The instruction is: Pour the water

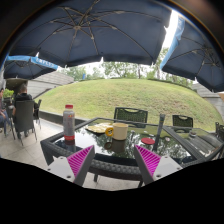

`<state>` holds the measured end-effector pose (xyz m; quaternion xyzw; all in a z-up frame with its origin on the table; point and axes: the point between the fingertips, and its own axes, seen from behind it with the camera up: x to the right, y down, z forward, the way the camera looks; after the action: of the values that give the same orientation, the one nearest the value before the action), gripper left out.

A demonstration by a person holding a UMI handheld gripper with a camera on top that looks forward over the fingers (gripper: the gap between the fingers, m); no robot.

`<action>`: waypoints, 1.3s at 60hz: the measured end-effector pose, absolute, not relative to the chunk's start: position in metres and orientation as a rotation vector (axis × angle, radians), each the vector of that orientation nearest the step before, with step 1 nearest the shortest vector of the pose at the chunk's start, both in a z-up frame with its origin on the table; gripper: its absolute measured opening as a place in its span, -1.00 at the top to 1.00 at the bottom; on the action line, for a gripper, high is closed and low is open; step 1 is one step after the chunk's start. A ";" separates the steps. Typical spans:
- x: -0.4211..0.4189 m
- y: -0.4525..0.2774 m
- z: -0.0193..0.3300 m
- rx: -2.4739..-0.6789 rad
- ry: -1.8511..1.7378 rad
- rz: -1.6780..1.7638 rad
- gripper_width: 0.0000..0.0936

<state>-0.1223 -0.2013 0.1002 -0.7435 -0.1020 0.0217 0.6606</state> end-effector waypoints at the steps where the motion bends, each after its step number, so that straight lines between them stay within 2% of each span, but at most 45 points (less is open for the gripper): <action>1: -0.121 -0.203 0.100 -1.679 -0.231 0.047 -0.78; 15: -0.155 -0.190 0.104 -1.668 -0.281 0.089 -0.78; 29: -0.275 -0.146 0.119 -1.669 -0.365 0.275 -0.78; 35: -0.328 -0.109 0.120 -1.665 -0.387 0.337 -0.78; 48: -0.386 -0.011 0.118 -1.666 -0.305 0.313 -0.75; 50: -0.387 -0.002 0.119 -1.661 -0.279 0.308 -0.68; 51: -0.388 0.005 0.121 -1.658 -0.267 0.308 -0.56; 53: -0.396 0.006 0.123 -1.646 -0.273 0.331 0.03; 55: -0.392 0.013 0.122 -1.656 -0.262 0.318 0.03; 61: -0.393 0.019 0.128 -1.600 -0.278 0.275 0.26; 66: -0.390 0.021 0.127 -1.592 -0.255 0.311 0.33; 69: -0.390 0.022 0.123 -1.583 -0.260 0.337 0.34; 77: -0.377 0.035 0.137 -1.603 -0.133 0.509 0.33; 78: -0.376 0.031 0.147 -1.598 -0.103 0.541 0.34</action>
<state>-0.3758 0.0310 0.1467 -0.7073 -0.0454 0.2393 0.6636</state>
